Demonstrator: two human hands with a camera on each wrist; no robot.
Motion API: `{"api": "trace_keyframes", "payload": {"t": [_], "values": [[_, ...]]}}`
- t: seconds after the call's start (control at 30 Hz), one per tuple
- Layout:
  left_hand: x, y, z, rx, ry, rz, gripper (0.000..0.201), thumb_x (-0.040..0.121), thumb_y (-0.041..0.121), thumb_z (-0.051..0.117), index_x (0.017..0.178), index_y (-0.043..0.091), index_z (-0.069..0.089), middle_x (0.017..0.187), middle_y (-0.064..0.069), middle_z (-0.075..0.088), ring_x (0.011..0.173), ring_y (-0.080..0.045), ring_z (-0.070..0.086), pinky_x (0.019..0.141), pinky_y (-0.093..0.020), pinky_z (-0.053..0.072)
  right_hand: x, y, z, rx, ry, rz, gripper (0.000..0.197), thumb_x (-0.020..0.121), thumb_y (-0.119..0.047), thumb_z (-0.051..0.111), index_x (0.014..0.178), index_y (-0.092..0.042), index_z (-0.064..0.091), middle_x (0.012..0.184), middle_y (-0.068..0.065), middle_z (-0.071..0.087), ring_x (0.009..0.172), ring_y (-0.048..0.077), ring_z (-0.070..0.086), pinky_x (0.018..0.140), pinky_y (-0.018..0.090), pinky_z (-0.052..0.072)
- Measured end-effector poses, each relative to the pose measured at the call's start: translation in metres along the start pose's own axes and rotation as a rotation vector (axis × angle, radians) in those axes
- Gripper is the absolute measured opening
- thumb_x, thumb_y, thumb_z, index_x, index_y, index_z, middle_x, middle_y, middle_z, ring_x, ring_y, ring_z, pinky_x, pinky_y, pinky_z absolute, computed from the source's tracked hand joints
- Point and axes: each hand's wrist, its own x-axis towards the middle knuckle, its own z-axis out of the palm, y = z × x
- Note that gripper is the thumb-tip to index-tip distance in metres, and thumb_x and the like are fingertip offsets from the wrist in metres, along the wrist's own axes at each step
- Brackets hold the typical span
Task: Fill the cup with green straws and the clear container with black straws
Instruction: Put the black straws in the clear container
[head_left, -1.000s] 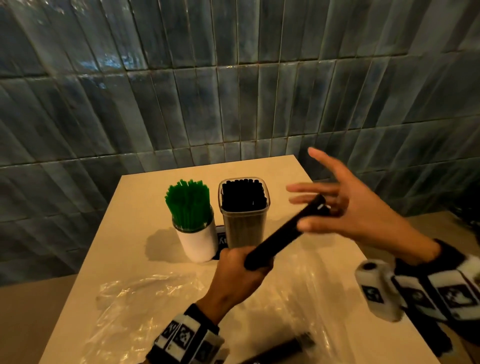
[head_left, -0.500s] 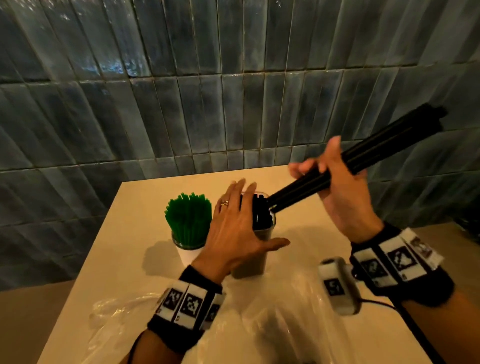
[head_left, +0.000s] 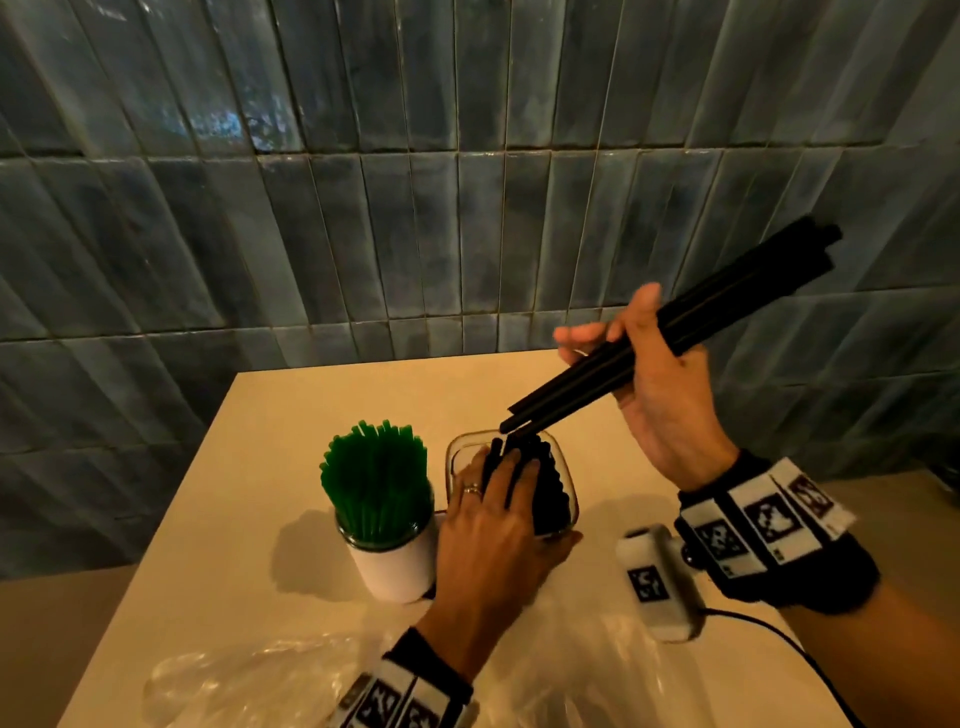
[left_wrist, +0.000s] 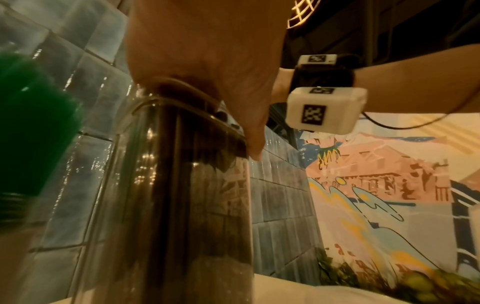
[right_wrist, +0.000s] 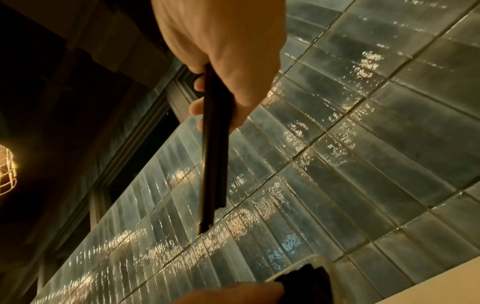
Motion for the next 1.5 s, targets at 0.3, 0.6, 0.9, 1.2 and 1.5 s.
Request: {"api": "trace_keyframes", "payload": {"t": [0.3,0.6,0.9,1.2,1.5], "values": [[-0.008,-0.001,0.007,-0.026,0.037,0.048,0.066,0.072,0.062,0.058,0.117,0.013,0.064,0.12,-0.006,0.064,0.111,-0.032,0.059,0.092,-0.047,0.047,0.028,0.043,0.029,-0.094,-0.109,0.165,0.031,0.081,-0.036,0.056,0.073,-0.007,0.051,0.064,0.008,0.069,0.071,0.026,0.07,0.069,0.035,0.059],[-0.005,-0.004,0.006,-0.001,0.038,0.044,0.078,0.056,0.065,0.076,0.114,0.014,0.066,0.118,-0.005,0.066,0.11,-0.031,0.06,0.092,-0.045,0.048,0.039,0.047,0.03,-0.376,-0.323,0.172,0.025,0.089,-0.025,0.057,0.07,-0.008,0.057,0.081,0.016,0.07,0.073,0.016,0.07,0.071,0.027,0.056],[0.003,-0.006,0.008,0.008,0.092,0.035,0.077,0.052,0.064,0.079,0.11,0.013,0.069,0.113,-0.006,0.068,0.105,-0.033,0.063,0.086,-0.045,0.052,0.024,0.05,0.019,-0.648,-0.582,0.139,0.03,0.076,-0.046,0.059,0.075,-0.018,0.068,0.092,0.004,0.073,0.094,0.01,0.068,0.094,0.03,0.051],[0.004,-0.007,0.008,0.028,0.093,0.032,0.078,0.052,0.068,0.076,0.11,0.016,0.069,0.114,-0.005,0.068,0.108,-0.03,0.063,0.088,-0.044,0.05,0.038,0.047,0.016,-0.786,-0.437,0.179,0.036,0.075,-0.044,0.07,0.083,-0.009,0.074,0.085,0.004,0.074,0.084,0.014,0.071,0.081,0.038,0.058],[0.003,-0.007,0.007,0.007,0.059,0.029,0.077,0.052,0.067,0.077,0.11,0.016,0.069,0.114,-0.005,0.068,0.108,-0.03,0.062,0.086,-0.043,0.051,0.047,0.039,0.023,-0.978,-0.581,0.115,0.02,0.076,-0.032,0.075,0.083,-0.014,0.072,0.081,0.001,0.072,0.08,0.013,0.069,0.075,0.028,0.057]]}}
